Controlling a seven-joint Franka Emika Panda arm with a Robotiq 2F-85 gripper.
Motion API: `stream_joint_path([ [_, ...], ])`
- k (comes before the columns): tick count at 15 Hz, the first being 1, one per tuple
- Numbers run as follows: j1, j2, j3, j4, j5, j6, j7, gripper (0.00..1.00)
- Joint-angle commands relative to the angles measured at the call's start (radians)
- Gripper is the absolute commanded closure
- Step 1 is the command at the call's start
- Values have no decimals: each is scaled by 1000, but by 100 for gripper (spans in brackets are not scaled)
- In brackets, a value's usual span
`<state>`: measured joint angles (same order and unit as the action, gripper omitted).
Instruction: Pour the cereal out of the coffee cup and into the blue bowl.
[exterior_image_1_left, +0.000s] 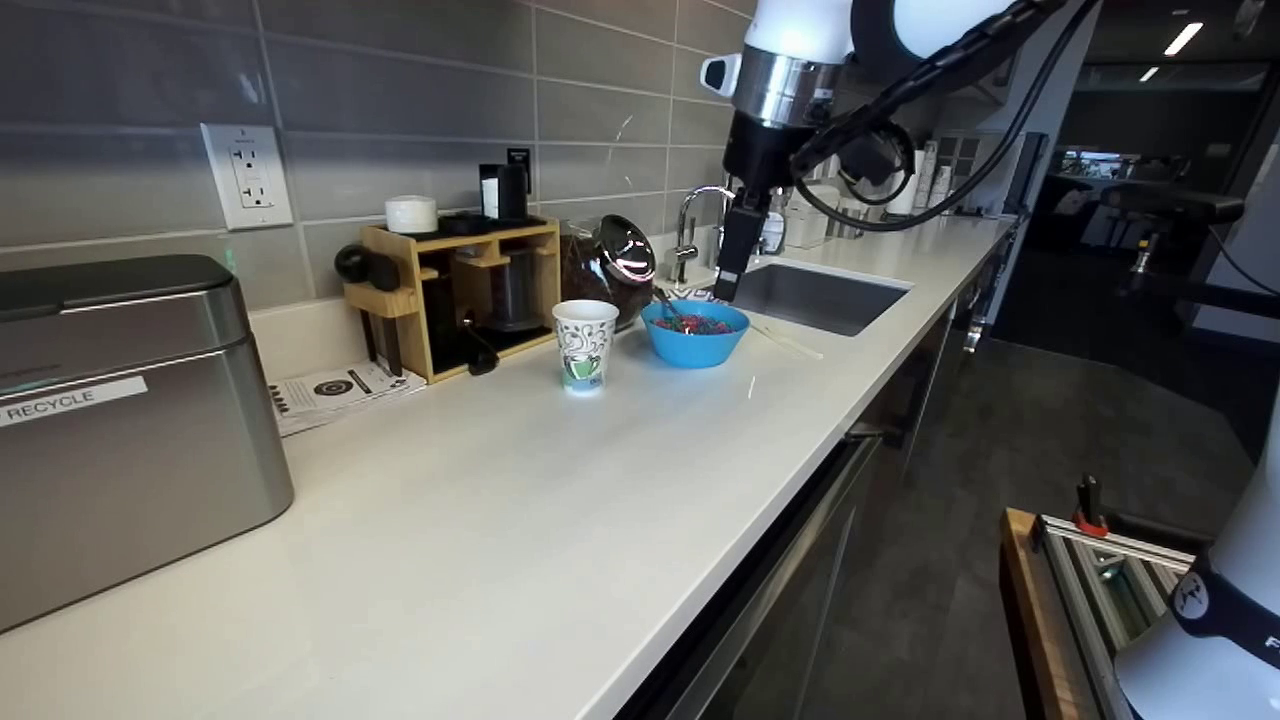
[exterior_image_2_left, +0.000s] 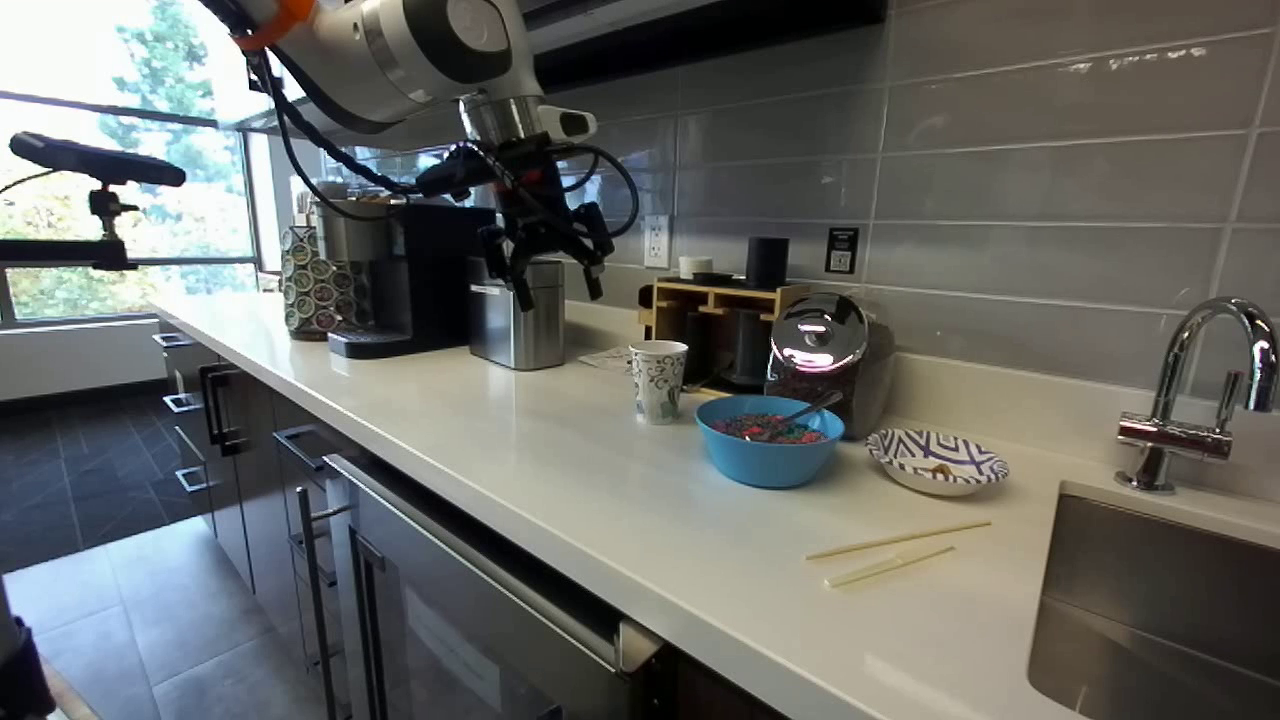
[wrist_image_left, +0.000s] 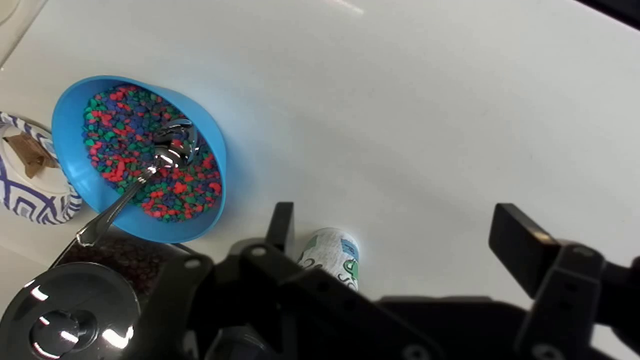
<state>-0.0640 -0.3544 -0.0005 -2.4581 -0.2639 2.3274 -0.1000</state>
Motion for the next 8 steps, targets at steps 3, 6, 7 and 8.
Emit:
stream_joint_path([
  [3,6,0,-6,2,-2,-3,1,0],
  [6,-7,52,25,50,29,-2,192,0],
  [7,-7,73,38,70,35,-3,253,0],
  [8,-8,98,52,92,34,5,321,0],
])
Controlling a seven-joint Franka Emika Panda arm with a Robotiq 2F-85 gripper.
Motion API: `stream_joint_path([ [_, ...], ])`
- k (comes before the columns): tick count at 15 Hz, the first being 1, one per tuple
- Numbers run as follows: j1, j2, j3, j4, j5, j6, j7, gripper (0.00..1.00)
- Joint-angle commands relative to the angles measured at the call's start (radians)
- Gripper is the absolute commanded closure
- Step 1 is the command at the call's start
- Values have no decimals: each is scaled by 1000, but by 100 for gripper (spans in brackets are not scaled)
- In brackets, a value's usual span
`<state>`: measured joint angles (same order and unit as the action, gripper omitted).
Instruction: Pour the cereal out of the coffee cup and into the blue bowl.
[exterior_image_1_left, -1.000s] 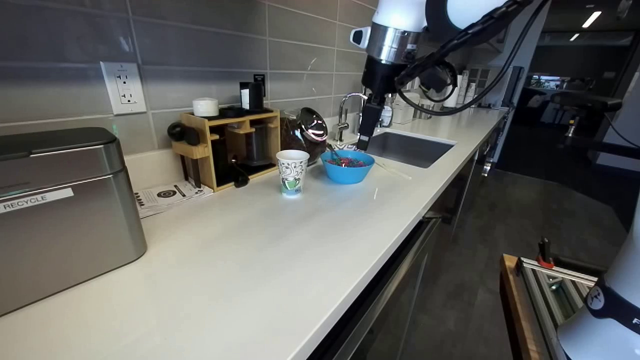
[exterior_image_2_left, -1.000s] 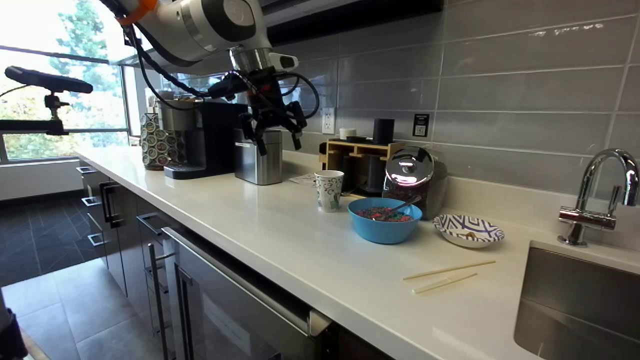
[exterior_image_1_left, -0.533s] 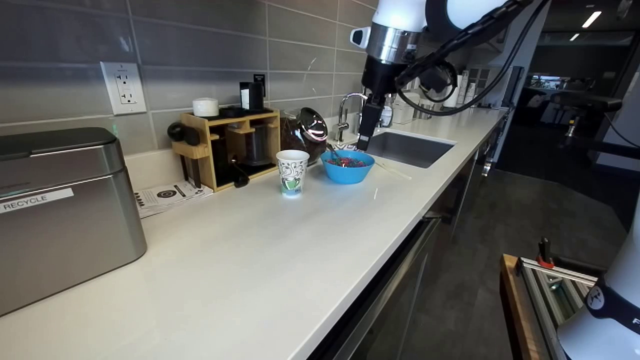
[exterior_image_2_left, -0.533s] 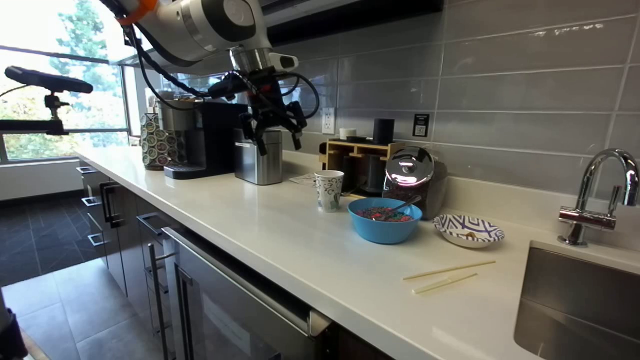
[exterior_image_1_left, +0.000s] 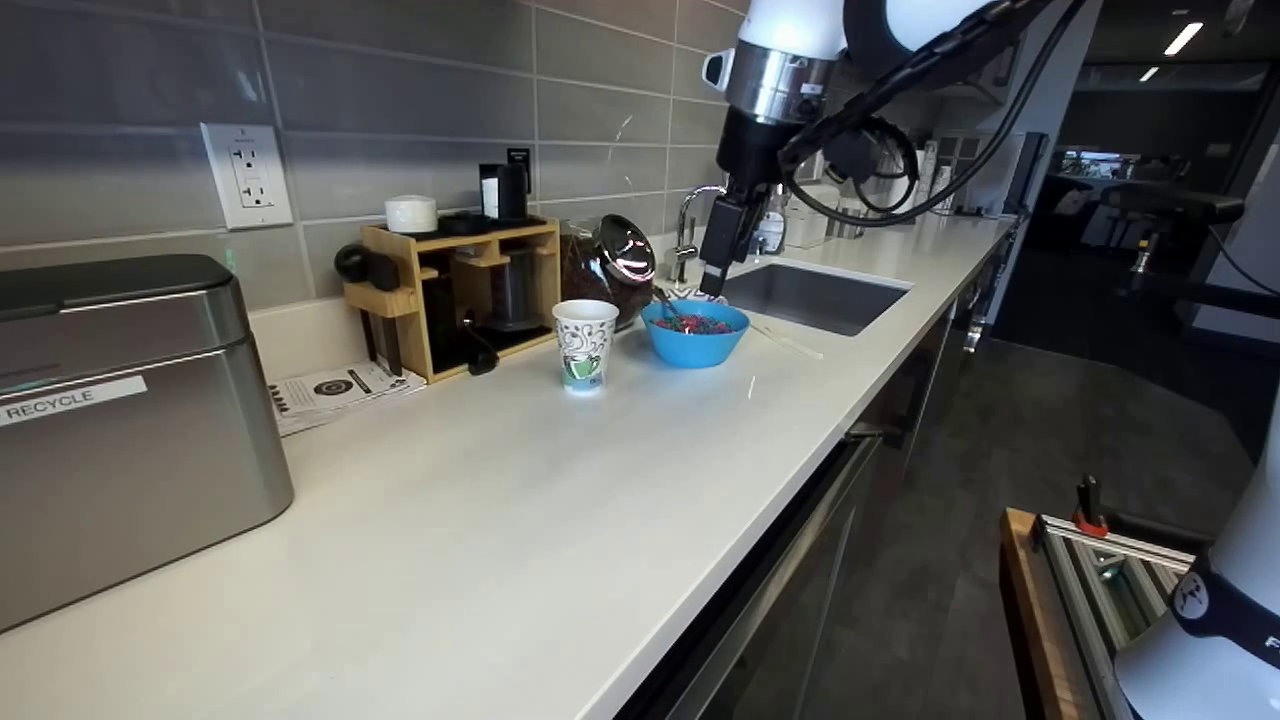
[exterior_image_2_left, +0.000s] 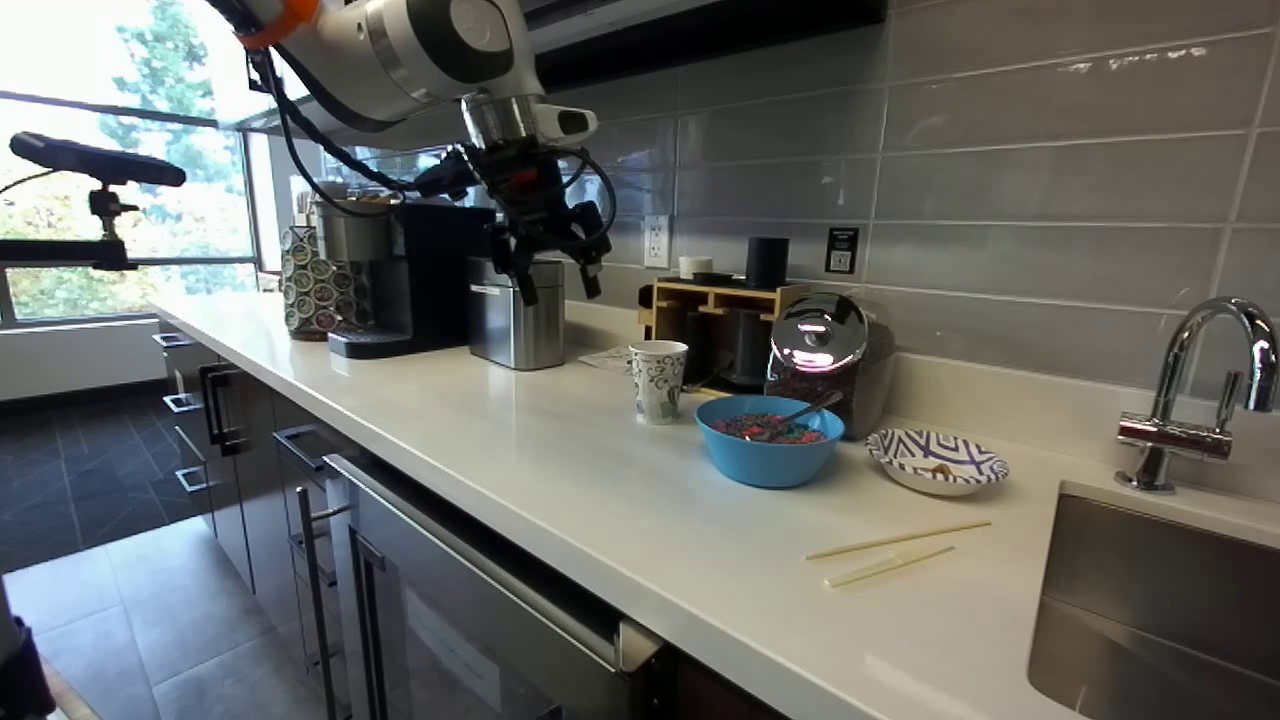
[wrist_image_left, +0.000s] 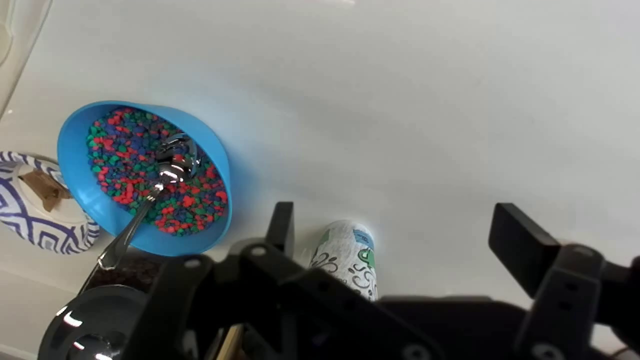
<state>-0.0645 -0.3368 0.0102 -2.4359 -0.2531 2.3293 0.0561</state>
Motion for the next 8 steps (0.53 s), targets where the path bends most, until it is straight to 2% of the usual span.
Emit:
stream_joint_path([
  [1,-8,100,53,89,23,0,228,0],
  [5,-1,224,84,220,36,-14,460,0],
  [8,8,322,73,330,56,-17,590,0],
])
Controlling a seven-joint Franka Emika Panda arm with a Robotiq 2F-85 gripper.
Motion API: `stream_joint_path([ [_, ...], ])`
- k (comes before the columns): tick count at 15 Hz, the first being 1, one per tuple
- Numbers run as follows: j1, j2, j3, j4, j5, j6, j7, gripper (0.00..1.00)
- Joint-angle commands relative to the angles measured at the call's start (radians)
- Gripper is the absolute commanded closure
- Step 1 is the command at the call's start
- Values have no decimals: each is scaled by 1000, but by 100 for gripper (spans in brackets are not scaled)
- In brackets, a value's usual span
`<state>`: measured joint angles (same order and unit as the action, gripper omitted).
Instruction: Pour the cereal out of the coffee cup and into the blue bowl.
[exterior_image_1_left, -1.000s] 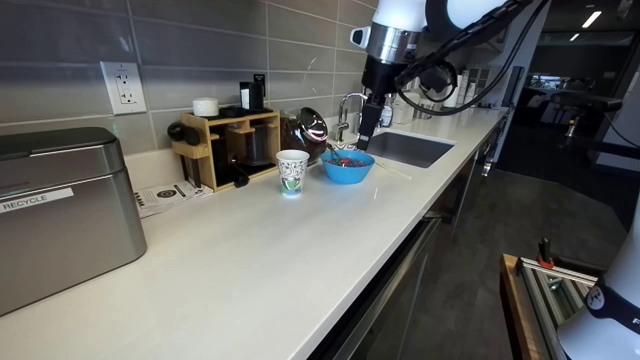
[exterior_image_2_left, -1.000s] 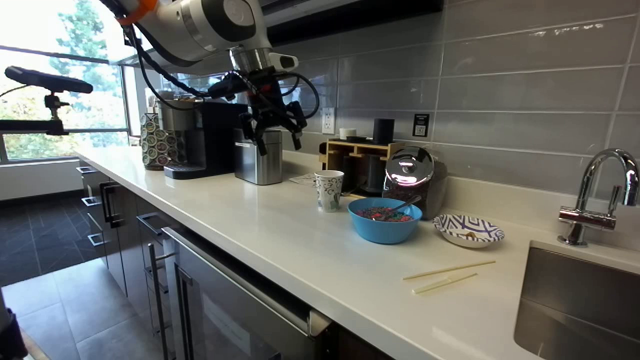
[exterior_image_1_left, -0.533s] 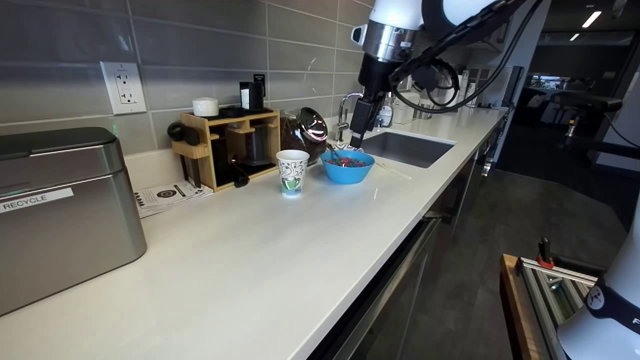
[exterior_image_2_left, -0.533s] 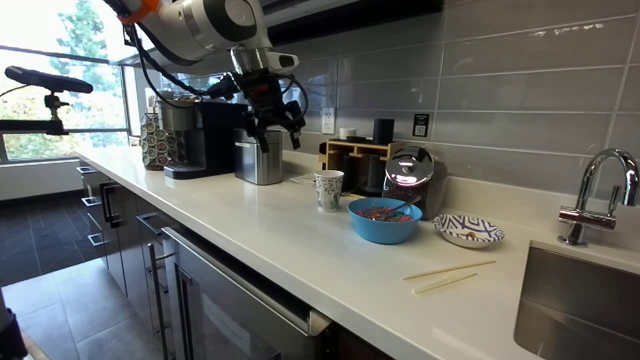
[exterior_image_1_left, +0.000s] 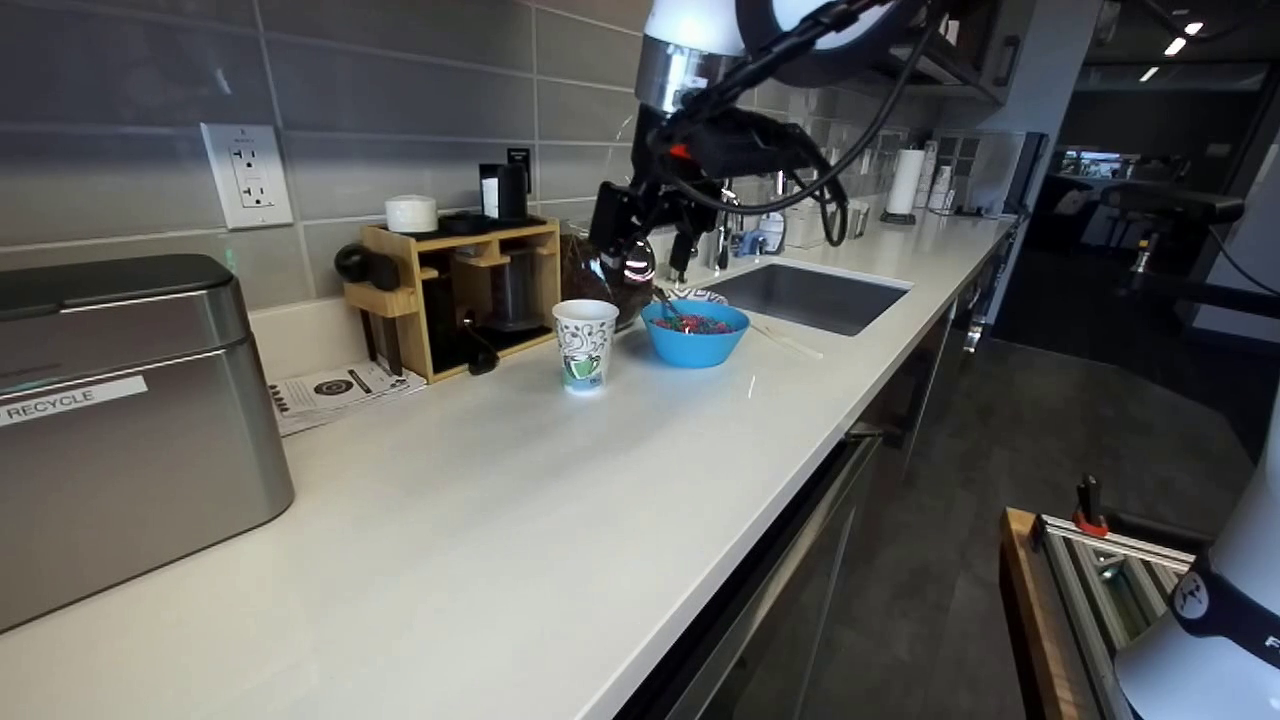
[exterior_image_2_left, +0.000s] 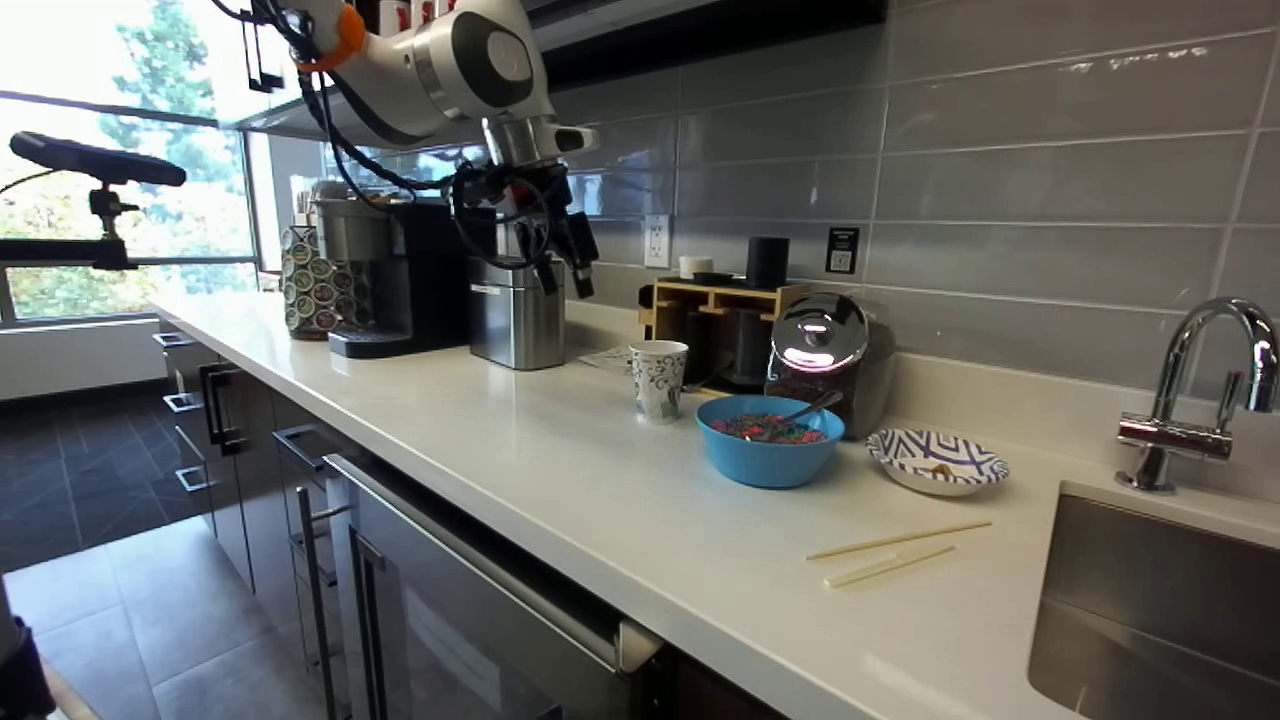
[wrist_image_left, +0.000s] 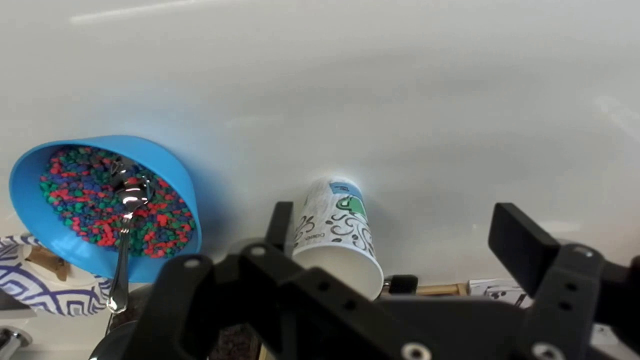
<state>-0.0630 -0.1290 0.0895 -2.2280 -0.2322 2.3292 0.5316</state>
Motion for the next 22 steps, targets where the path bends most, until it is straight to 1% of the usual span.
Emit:
stream_joint_path([
  [1,10,145,-14,156,40,-13,158,0],
  [5,30,261,-50,289,65,4,324,0],
  [7,39,314,-73,347,87,19,392,0],
  [9,49,361,-97,394,85,37,437,0],
  [13,59,445,-139,454,75,86,428,0],
  [16,61,507,-161,494,93,82,402,0],
  [17,68,454,-166,448,87,78,400,0],
  [19,70,487,-175,468,88,78,399,0],
  [22,72,498,-177,480,89,78,399,0],
])
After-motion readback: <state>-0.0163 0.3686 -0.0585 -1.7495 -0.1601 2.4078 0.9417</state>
